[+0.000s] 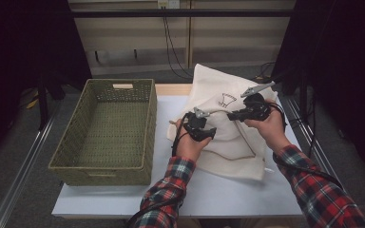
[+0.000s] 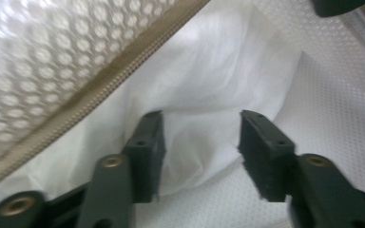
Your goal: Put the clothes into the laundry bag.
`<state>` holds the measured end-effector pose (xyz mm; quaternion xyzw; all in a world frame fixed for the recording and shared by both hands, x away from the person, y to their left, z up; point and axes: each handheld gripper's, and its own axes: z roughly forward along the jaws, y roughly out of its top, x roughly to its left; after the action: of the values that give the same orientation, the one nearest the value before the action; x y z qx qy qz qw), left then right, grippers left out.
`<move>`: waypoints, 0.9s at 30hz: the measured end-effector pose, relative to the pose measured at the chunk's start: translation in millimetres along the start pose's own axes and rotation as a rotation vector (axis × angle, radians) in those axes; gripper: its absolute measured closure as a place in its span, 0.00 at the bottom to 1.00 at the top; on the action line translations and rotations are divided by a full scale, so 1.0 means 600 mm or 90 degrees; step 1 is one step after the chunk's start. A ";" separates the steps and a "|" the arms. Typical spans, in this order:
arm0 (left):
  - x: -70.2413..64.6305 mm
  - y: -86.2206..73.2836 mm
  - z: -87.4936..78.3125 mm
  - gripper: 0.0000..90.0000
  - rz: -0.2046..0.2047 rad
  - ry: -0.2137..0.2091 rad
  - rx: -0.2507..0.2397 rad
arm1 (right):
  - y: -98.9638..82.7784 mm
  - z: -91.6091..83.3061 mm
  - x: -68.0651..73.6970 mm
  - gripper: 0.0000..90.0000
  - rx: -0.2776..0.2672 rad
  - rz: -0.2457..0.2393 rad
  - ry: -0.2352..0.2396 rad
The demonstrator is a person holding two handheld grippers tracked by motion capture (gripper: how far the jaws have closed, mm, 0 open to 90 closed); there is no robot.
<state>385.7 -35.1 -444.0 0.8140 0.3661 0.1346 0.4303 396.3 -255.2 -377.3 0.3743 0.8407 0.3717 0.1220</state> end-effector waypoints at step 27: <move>-0.004 -0.022 -0.053 0.20 0.002 -0.011 -0.032 | 0.002 0.003 0.002 0.97 -0.002 -0.008 0.007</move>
<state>360.8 -12.9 -435.8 0.8046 0.3576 0.1377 0.4536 397.0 -252.6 -377.4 0.3666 0.8434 0.3741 0.1199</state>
